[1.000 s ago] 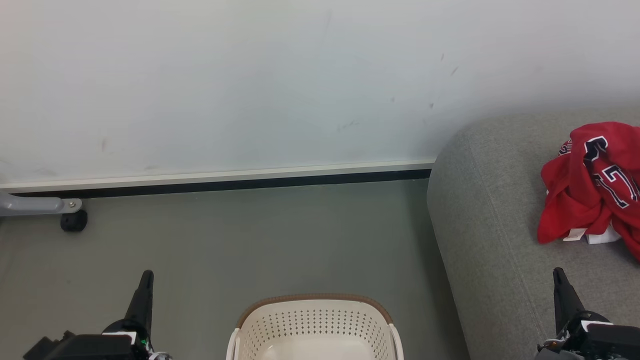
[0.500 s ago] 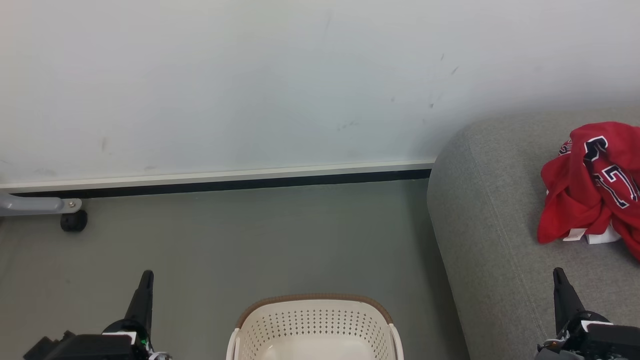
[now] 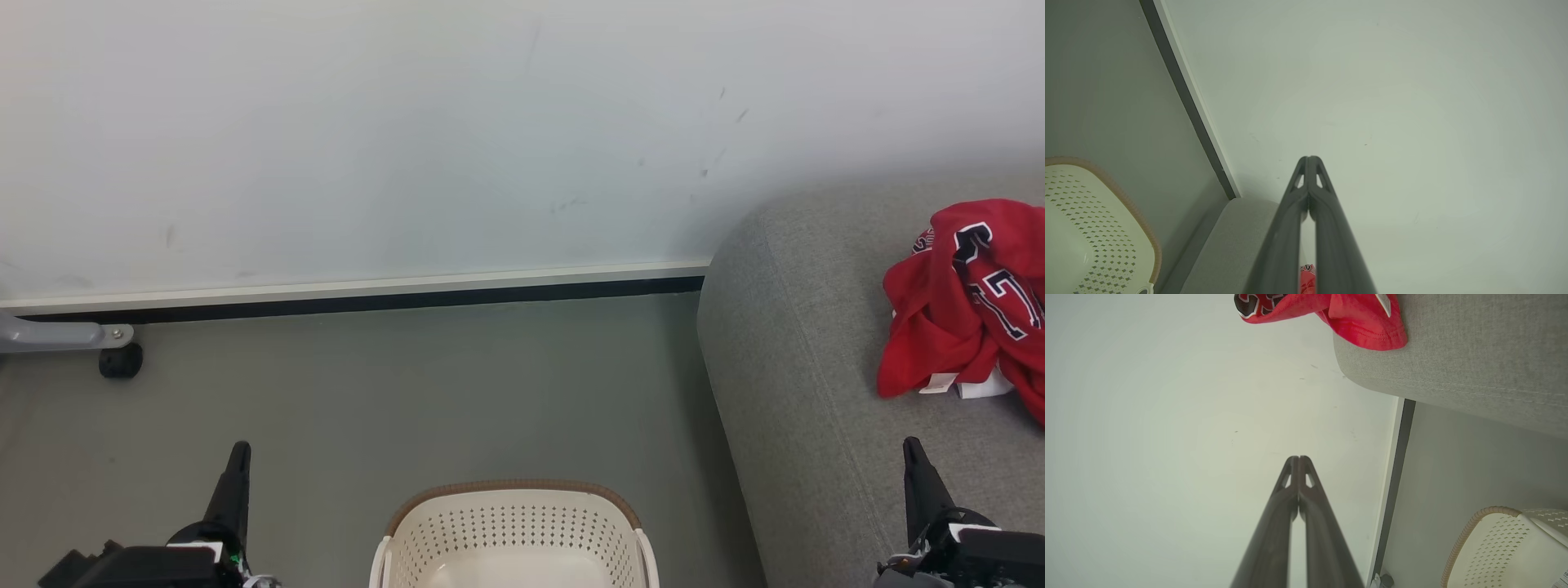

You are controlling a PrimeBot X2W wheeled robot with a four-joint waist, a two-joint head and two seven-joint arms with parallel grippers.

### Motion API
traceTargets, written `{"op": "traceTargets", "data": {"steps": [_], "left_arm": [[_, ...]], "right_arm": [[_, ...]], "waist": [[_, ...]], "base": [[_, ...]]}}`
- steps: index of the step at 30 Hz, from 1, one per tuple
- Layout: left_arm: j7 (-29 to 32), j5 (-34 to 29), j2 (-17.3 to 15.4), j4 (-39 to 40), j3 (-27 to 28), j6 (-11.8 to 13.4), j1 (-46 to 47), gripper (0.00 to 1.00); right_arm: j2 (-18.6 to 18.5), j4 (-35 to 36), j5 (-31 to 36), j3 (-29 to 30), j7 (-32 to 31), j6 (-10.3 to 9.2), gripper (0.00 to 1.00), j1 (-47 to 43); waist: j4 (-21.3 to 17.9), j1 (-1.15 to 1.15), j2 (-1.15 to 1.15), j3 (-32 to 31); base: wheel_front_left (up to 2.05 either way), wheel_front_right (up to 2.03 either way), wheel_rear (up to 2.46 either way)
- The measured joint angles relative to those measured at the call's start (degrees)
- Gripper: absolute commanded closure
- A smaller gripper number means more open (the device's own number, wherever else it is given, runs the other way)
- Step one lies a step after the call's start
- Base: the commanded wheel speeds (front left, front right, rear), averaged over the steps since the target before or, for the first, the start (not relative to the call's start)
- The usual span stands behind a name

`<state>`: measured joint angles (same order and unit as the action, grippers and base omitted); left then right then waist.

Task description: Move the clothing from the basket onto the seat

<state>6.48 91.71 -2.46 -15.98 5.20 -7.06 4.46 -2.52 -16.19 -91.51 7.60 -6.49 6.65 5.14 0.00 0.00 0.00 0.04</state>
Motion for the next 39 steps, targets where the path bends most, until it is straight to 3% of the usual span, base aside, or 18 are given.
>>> {"op": "traceTargets", "data": {"steps": [39], "left_arm": [[0.00,0.00,0.00,-0.02,0.00,0.00,0.00,1.00]], "right_arm": [[0.01,0.00,0.00,0.00,0.00,0.00,1.00,0.00]], "waist": [[0.00,0.00,0.00,0.00]], "base": [[0.00,0.00,0.00]]}}
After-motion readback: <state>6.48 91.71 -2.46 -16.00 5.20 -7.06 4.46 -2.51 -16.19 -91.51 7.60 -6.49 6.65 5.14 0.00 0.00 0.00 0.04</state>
